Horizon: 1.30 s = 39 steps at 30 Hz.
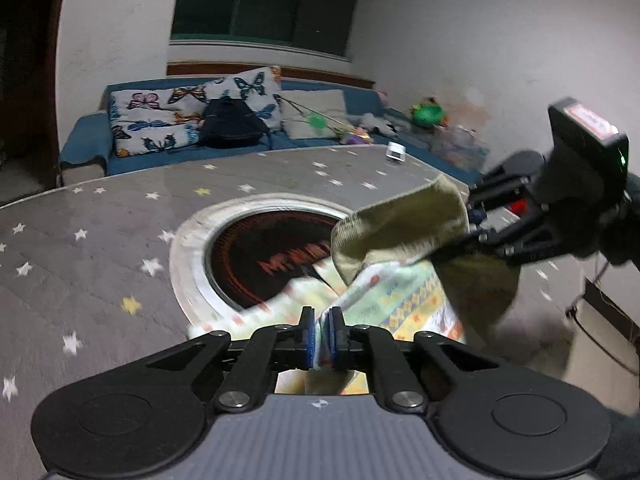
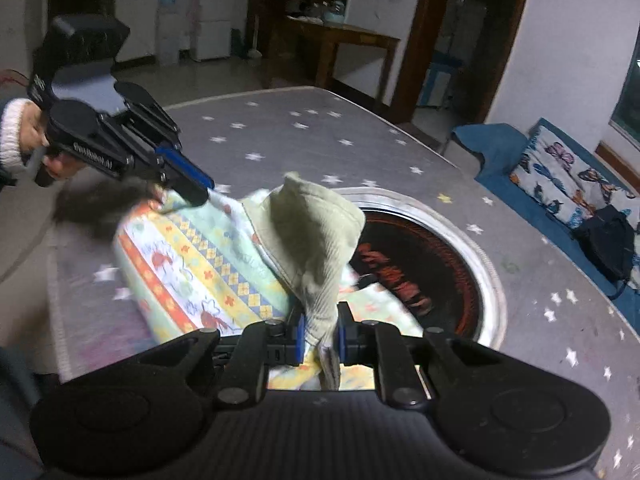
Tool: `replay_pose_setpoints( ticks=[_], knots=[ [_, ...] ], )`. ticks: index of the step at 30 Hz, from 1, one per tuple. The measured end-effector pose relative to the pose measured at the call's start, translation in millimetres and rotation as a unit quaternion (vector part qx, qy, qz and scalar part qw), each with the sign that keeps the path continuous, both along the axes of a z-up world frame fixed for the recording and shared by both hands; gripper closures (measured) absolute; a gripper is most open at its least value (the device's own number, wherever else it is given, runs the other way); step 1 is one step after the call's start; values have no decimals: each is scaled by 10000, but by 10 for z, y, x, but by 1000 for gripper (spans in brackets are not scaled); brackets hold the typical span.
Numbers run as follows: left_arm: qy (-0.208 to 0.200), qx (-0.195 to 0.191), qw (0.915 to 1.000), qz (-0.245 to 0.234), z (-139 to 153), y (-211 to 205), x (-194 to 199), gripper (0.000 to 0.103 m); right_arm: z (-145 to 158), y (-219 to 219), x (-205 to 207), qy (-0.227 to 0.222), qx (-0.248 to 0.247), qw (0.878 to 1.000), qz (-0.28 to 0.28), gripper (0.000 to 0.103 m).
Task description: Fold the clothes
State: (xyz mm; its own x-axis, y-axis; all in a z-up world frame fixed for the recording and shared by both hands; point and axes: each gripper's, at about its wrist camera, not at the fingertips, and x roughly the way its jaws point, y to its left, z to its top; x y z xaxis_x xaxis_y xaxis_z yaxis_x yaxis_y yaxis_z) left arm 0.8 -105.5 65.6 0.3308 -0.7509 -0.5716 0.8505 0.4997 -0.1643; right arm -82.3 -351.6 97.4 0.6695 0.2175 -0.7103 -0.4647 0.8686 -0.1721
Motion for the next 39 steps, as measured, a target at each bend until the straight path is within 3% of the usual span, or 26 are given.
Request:
replay_pose_setpoints(
  ticks=[8, 12, 16, 19, 22, 27, 30, 36, 39],
  knots=[
    [-14, 109, 9962, 868, -188, -210, 538, 95, -416, -135, 562, -181, 96, 9980, -599, 88],
    [142, 284, 9920, 1219, -377, -199, 617, 95, -698, -242, 698, -192, 310, 9947, -962, 73],
    [28, 305, 9916, 1254, -381, -122, 482, 93, -691, -440, 612, -231, 786, 9879, -1320, 60],
    [-70, 274, 9907, 1333, -340, -107, 415, 85, -602, -620, 445, -293, 1034, 9815, -1586, 46],
    [-128, 207, 9902, 1374, -323, -114, 365, 68, -560, -770, 244, -244, 1270, 9747, -1823, 46],
    [-37, 147, 9902, 1391, -318, -177, 313, 68, -625, -1004, -152, -9, 1807, 9605, -2116, 51],
    [-64, 33, 9918, 1279, -298, -226, 230, 68, -611, -1158, -318, -108, 2242, 9468, -2305, 51],
    [-162, 321, 9946, 978, -420, -413, 60, 66, -717, -1415, -256, 216, 2947, 9137, -2788, 58],
    [-129, 485, 9943, 940, -524, -450, 17, 65, -772, -1394, -199, 239, 3001, 9115, -2802, 64]
  ],
)
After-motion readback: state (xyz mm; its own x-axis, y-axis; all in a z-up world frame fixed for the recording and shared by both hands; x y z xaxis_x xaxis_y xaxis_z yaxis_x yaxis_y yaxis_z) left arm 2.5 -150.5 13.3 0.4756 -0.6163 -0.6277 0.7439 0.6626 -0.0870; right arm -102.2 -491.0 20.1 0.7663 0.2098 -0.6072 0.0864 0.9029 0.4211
